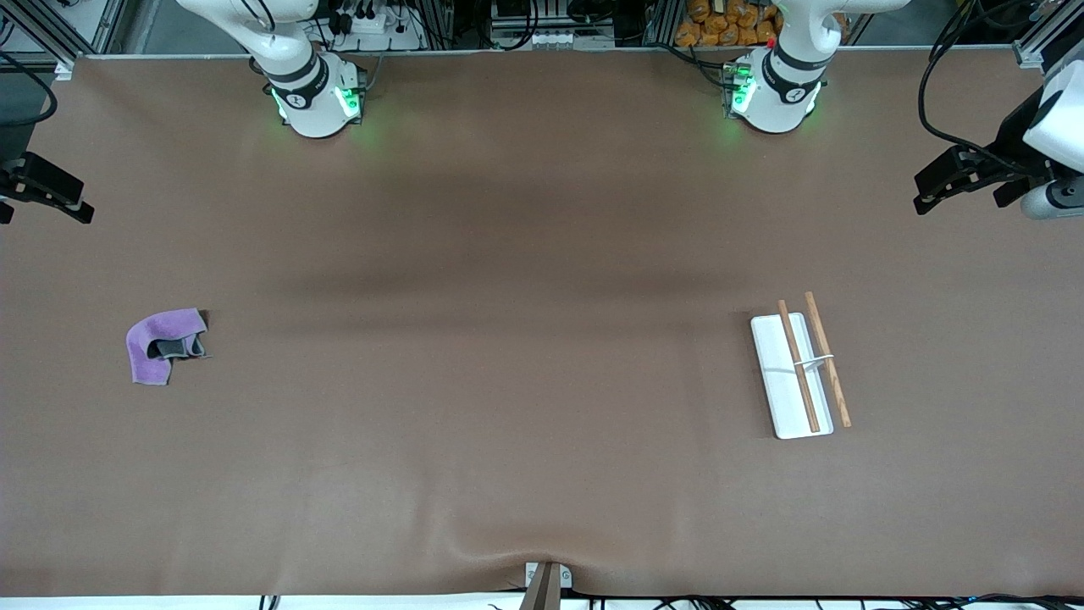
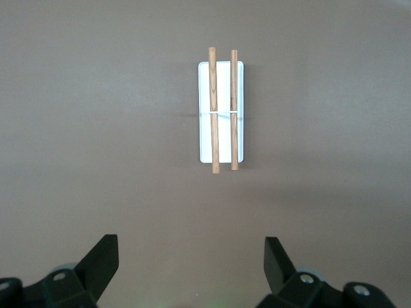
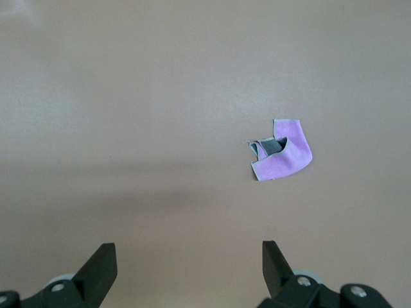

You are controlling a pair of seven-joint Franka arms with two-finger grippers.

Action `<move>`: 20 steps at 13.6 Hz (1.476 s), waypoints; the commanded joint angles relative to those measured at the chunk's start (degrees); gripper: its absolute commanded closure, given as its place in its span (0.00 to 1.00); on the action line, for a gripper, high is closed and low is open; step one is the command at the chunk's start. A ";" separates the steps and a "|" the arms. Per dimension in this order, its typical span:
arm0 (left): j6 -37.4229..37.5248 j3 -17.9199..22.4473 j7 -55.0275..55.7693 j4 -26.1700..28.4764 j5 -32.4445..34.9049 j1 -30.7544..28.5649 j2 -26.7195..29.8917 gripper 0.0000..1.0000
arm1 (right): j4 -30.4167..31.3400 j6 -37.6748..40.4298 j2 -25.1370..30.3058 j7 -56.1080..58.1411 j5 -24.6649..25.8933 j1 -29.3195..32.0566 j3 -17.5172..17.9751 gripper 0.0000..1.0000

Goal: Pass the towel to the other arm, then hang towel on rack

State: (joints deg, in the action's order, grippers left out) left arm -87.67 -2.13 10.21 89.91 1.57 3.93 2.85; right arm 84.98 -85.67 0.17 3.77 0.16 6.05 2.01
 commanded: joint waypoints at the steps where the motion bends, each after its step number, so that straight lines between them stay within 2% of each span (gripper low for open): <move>1: 0.57 0.20 -0.45 -0.35 -0.87 0.12 -0.04 0.00 | -0.08 0.42 0.27 -0.43 -0.07 -0.52 0.19 0.00; 7: 0.31 0.20 -1.15 -0.35 -1.04 0.46 -0.47 0.00 | -0.08 0.50 0.18 -0.26 -0.07 -0.25 0.19 0.00; 11: -2.41 0.20 -1.15 -0.70 -1.39 0.56 -1.97 0.00 | -0.08 0.24 0.09 -0.43 -0.07 -0.43 0.19 0.00; 16: -3.20 0.64 -1.24 -0.44 -3.68 -0.06 -2.50 0.00 | -0.08 0.33 -0.87 -0.26 -0.07 -1.13 0.27 0.00; 20: -3.38 0.73 -1.68 -0.52 -3.77 -0.59 -4.78 0.00 | 0.01 0.33 -1.66 0.36 0.10 -0.87 0.19 0.00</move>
State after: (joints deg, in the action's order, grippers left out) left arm -90.73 -1.64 10.07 90.08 -1.00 3.77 -0.51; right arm 85.20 -85.59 -0.87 3.80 0.16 5.36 2.38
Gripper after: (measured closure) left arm 0.000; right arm 0.000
